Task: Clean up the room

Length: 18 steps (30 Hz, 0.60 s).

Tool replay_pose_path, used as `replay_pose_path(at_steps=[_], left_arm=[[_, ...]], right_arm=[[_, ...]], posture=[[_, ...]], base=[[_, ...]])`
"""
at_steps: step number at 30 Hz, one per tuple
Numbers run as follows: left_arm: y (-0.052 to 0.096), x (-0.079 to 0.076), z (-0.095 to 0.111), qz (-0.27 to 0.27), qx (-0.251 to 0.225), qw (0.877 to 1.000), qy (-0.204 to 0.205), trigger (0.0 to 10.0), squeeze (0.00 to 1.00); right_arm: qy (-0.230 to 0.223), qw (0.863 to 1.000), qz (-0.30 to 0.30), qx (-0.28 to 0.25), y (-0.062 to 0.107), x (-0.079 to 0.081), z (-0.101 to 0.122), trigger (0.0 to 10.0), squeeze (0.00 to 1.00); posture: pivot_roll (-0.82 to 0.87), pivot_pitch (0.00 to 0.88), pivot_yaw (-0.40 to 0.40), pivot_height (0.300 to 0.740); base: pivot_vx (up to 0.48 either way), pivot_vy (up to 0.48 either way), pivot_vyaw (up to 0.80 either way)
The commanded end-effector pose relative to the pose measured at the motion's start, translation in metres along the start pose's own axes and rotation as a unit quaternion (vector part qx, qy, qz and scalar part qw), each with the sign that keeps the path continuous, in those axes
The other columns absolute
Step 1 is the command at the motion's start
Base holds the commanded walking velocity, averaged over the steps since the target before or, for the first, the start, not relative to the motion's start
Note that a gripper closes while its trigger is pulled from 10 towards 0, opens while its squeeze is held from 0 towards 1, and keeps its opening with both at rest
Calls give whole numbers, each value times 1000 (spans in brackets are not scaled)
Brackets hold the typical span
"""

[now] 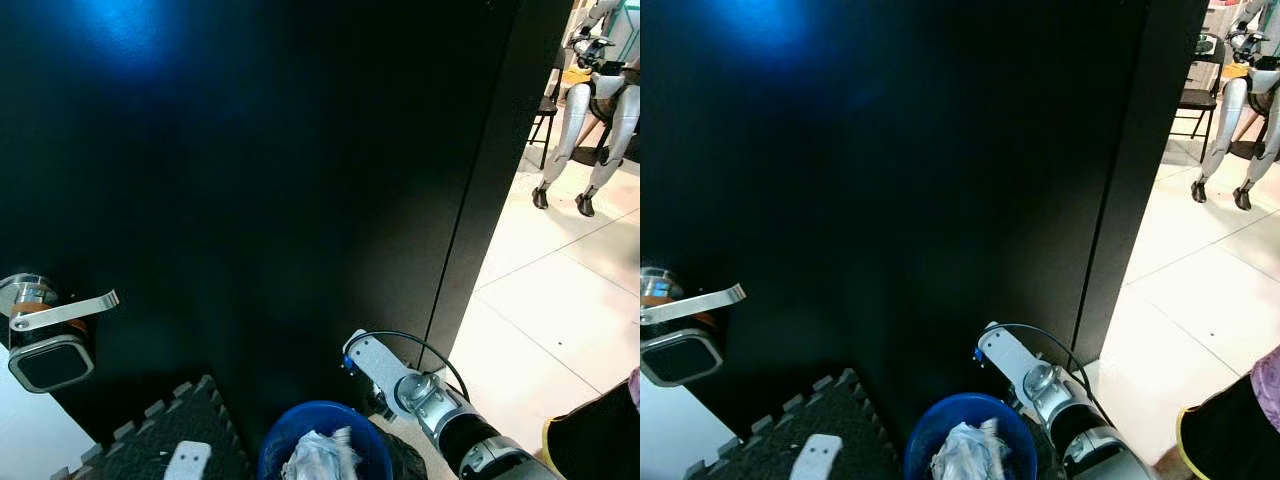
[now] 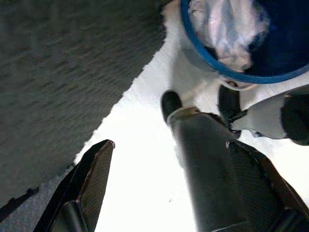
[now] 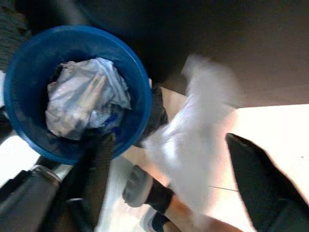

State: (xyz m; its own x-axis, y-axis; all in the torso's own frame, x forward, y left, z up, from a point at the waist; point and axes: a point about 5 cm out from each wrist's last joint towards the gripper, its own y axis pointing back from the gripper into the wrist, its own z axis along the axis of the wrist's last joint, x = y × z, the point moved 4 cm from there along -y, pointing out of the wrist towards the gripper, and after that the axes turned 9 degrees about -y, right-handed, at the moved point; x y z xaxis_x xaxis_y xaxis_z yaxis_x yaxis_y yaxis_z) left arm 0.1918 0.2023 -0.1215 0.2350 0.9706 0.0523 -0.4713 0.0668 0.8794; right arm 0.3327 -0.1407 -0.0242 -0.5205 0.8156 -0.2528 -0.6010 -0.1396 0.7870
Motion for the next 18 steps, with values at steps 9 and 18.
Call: replay_pose_path(at_steps=[9,18], left_arm=[[-3,-9,2,0,9,1000,-17,10000,0],[-9,-71,-2,-24,27,999,-24,10000,0]], right_arm=[[-79,997,-19,1,7,-26,-27,10000,690],[-217,972,-92,-20,20,-68,-59,10000,0]], posture=[[-62,0,40,720],[-65,0,38,720]], base=[[0,0,0],[-242,0,0]])
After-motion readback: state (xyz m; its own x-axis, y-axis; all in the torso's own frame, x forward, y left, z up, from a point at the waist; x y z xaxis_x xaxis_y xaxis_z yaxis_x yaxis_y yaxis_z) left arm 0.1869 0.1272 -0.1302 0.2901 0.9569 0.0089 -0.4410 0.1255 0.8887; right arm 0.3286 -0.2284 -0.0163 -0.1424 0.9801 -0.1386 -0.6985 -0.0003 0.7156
